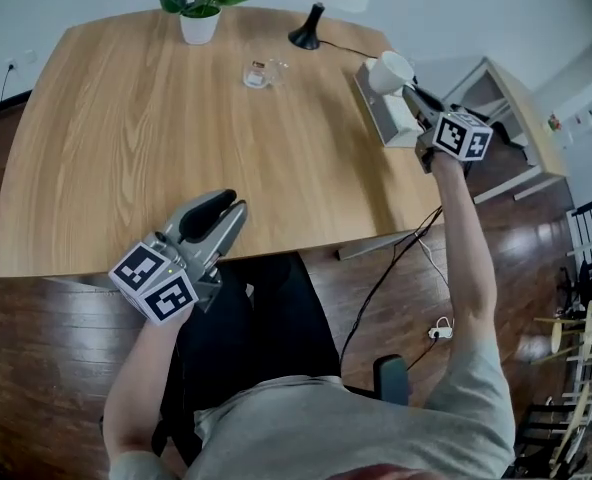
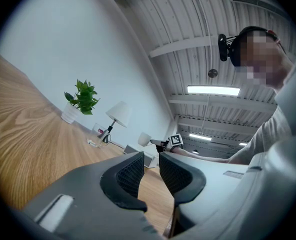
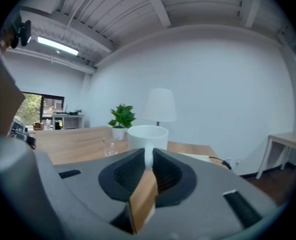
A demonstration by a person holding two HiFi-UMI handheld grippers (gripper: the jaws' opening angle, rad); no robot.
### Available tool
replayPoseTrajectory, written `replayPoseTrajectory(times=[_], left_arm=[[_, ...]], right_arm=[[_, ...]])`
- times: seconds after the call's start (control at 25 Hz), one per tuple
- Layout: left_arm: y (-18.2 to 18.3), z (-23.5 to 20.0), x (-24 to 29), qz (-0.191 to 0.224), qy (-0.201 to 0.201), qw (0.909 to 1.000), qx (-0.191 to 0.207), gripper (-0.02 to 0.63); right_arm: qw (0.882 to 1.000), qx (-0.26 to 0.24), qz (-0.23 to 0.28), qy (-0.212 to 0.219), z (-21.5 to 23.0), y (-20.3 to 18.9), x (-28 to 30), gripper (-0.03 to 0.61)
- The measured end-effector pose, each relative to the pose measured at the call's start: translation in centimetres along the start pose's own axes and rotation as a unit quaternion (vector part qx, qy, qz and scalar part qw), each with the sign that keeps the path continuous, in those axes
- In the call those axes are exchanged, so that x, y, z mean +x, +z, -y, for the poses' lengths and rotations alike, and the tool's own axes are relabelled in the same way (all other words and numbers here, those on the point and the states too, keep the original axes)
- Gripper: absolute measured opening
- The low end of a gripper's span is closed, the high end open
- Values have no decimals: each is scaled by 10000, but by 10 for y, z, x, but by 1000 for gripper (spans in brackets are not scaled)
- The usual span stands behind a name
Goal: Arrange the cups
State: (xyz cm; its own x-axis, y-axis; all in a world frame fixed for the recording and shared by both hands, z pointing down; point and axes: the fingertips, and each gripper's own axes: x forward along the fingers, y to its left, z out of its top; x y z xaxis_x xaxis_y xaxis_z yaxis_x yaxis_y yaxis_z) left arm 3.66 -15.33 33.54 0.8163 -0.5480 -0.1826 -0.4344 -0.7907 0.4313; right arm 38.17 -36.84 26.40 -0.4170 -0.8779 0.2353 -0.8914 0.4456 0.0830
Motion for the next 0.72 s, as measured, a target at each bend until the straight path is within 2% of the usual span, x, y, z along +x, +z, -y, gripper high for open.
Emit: replayPoseTrajectory(times=[0.2, 0.32, 0.44, 0.56, 0.72], left_arm=[[0, 1, 0, -26, 22, 10000, 16, 89], [-1, 1, 0, -20, 23, 10000, 2, 89], [-1, 2, 1, -14, 11, 10000, -16, 89], [0, 1, 0, -24, 5, 10000, -19, 89], [1, 1, 0, -11, 10, 10000, -15, 89]], right_arm=[[9953, 164, -522, -804, 89, -14, 12, 62], [9900, 198, -881, -1081, 119, -31, 24, 62], [9858, 271, -1012, -1315, 141, -39, 29, 63], [9846, 473, -978, -1367, 153, -44, 34, 63], [9878, 594, -990, -1044, 151, -47, 42, 63]])
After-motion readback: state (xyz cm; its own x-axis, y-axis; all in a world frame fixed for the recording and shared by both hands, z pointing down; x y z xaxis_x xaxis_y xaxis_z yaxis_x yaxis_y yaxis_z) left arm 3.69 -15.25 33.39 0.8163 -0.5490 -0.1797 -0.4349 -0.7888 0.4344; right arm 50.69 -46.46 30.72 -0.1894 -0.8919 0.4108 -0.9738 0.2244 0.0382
